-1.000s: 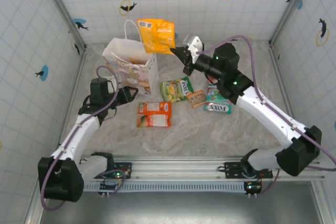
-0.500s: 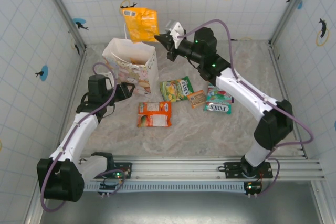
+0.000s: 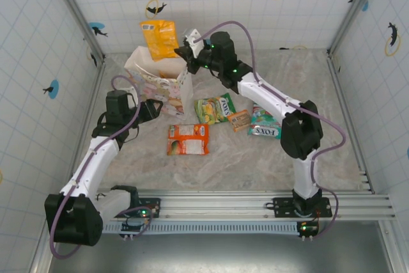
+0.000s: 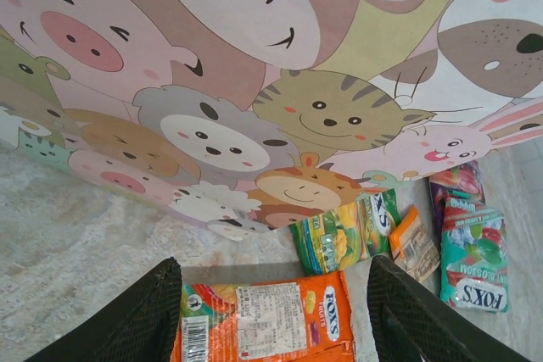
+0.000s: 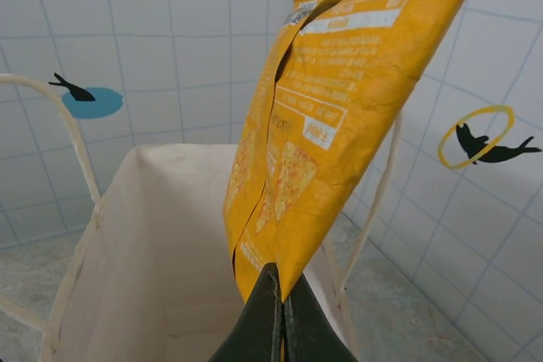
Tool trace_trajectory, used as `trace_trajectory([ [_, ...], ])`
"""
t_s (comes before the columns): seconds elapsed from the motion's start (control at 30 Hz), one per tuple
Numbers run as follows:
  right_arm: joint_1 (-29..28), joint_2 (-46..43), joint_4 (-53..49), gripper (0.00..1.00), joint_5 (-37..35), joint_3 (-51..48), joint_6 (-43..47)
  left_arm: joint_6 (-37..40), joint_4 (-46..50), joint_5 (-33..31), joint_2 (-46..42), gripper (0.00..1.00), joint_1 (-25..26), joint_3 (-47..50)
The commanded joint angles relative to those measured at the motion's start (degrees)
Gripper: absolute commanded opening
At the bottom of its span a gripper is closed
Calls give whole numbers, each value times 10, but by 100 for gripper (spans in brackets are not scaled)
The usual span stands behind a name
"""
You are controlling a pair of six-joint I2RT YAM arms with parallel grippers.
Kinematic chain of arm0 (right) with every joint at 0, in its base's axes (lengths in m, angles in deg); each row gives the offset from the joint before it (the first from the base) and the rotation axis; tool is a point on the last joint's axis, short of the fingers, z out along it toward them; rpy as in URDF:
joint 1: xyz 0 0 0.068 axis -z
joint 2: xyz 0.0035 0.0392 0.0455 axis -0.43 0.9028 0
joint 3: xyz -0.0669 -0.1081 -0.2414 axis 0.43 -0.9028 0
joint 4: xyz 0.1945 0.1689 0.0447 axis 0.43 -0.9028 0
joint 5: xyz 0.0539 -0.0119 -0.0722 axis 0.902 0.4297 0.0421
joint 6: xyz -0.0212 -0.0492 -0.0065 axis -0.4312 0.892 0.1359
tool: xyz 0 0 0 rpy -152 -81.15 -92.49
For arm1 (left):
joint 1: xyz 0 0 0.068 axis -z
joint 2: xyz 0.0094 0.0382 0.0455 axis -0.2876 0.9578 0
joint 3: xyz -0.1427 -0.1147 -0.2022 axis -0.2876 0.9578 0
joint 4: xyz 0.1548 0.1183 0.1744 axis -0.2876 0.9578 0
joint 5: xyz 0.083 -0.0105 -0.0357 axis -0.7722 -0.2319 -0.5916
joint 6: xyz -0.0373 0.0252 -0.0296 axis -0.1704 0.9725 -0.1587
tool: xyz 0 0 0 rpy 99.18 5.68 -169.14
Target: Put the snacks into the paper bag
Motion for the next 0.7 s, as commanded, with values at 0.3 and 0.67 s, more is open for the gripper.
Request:
trace_trajectory([
  [0.3,-19,-8,-40,35,20,45,0,10,-1,7,-5,60,-4,-5],
  [0.67,-39,-168,-69,38,-65,-125,-38,-33,-3,47,-27,58,-4,56],
])
